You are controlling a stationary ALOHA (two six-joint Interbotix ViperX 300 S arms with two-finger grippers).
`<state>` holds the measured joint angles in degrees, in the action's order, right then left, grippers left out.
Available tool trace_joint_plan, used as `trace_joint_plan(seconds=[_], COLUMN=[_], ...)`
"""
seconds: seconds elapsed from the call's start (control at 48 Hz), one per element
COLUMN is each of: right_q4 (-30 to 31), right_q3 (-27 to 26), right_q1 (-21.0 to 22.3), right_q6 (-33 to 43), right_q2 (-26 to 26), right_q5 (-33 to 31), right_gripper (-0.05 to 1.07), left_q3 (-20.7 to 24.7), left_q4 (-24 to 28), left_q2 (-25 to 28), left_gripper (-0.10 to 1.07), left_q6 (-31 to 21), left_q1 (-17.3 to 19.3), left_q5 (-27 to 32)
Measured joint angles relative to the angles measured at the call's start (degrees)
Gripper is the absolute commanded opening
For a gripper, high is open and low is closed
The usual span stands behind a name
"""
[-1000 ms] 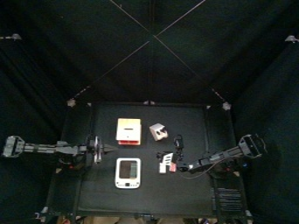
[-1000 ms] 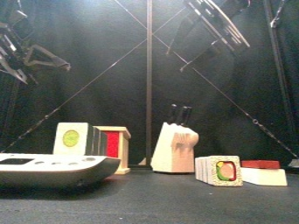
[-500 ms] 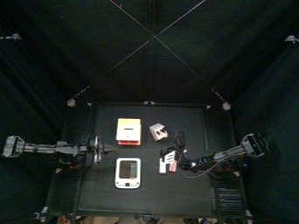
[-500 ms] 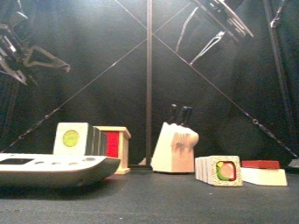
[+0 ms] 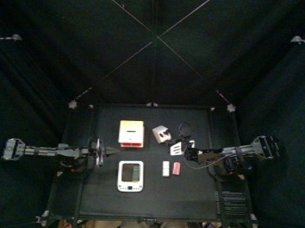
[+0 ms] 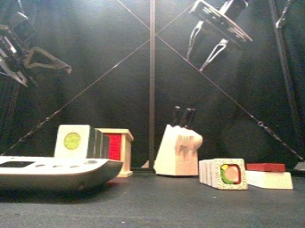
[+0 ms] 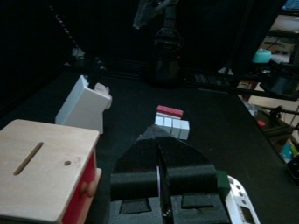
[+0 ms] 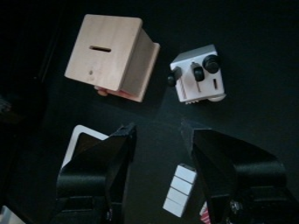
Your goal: Grab cleaver
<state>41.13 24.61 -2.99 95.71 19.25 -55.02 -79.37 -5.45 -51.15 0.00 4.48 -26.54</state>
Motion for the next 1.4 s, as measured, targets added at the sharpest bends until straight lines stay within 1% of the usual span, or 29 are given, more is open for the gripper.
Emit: trace_joint_plan(seconds=[0.208,0.521,0.667,0.771,1.062,1.396], right_q4=[-2.46,-5.45,-5.63,-5.54,-4.31,-4.31], right_q3=[-1.32,-6.33,-8.35,-8.79,-8.17,-7.38], right_q1=[2.20,5.19,6.06,6.94,9.84,10.72], right_q6=[-5.54,-16.79,-20.13,-21.01,-21.36,-21.27], right_q2=[-3.08,-8.17,-11.16,-12.83,-15.38,-17.23], right_q5=[2.20,0.00,0.00,0.00,0.79,2.64], right_gripper=[0.80,0.80,0.80,0.80,0.80,0.80], left_q3=[-0.09,-0.18,-0.18,-0.35,-0.35,-0.62], left_q4=[-0.09,-0.09,-0.09,0.00,-0.09,-0.09], left_q2=[0.00,0.00,0.00,0.00,0.00,0.00], left_gripper=[-0.02,-0.02,-0.02,-0.02,-0.02,-0.02], left_q6=[0.00,0.00,0.00,-0.09,-0.09,-0.09], left_q1=[0.18,0.26,0.44,0.44,0.62,0.79], left_q5=[0.00,0.00,0.00,0.00,0.00,0.00])
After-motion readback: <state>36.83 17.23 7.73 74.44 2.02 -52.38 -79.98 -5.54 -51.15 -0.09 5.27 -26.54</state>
